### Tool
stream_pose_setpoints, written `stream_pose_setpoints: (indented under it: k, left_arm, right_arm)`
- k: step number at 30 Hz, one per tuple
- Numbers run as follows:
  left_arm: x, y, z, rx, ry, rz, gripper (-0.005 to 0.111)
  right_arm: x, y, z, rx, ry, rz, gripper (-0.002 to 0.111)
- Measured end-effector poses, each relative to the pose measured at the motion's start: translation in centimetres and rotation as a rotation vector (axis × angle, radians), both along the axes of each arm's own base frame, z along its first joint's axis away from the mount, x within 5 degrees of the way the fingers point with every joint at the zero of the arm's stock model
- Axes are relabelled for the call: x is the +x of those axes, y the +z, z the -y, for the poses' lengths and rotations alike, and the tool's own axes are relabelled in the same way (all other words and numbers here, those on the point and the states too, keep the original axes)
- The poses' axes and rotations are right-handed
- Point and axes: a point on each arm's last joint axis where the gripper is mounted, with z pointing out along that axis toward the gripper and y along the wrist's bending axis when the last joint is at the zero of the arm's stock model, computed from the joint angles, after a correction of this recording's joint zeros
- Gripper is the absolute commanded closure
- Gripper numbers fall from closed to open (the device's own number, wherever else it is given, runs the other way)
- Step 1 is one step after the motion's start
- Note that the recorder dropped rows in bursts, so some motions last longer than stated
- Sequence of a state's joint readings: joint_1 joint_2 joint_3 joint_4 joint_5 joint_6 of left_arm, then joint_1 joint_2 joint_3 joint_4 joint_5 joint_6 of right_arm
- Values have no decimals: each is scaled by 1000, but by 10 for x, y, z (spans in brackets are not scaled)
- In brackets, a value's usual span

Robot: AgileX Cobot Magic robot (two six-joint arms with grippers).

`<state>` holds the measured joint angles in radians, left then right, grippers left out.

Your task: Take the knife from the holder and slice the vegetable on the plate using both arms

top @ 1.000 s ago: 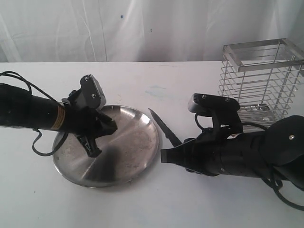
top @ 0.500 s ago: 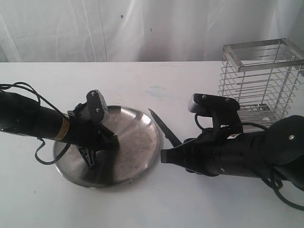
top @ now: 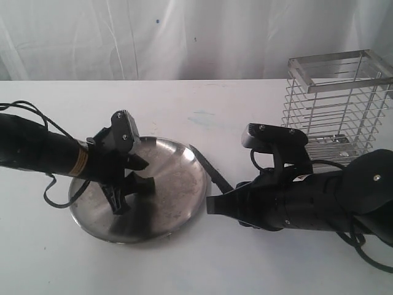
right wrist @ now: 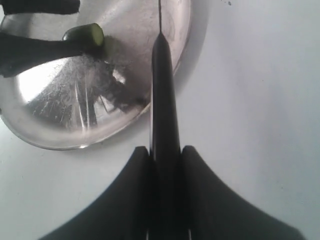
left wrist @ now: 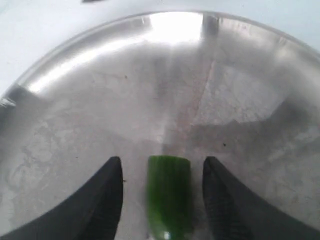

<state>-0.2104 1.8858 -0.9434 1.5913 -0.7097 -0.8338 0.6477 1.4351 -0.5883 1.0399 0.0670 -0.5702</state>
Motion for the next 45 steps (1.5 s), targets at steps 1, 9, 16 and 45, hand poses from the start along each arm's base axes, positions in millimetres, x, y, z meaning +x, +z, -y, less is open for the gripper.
stream_pose_setpoints:
  k: [1,9,16,45]
  left_arm:
    - [0,6,0,-6,3,15,52]
    - [-10,83,-10,-72,168,159,86]
    - [-19,117,-20,-276,454,52,106]
    - [-83,46,-14,-849,631,-620,106]
  right_arm:
    - [0,0,0,0,0,0,108]
    - [-7,-1,-5,-13,118,-37,108]
    - [-17,36,-62,37,224,189,108]
    - [-13,35,-75,112,34,217,108]
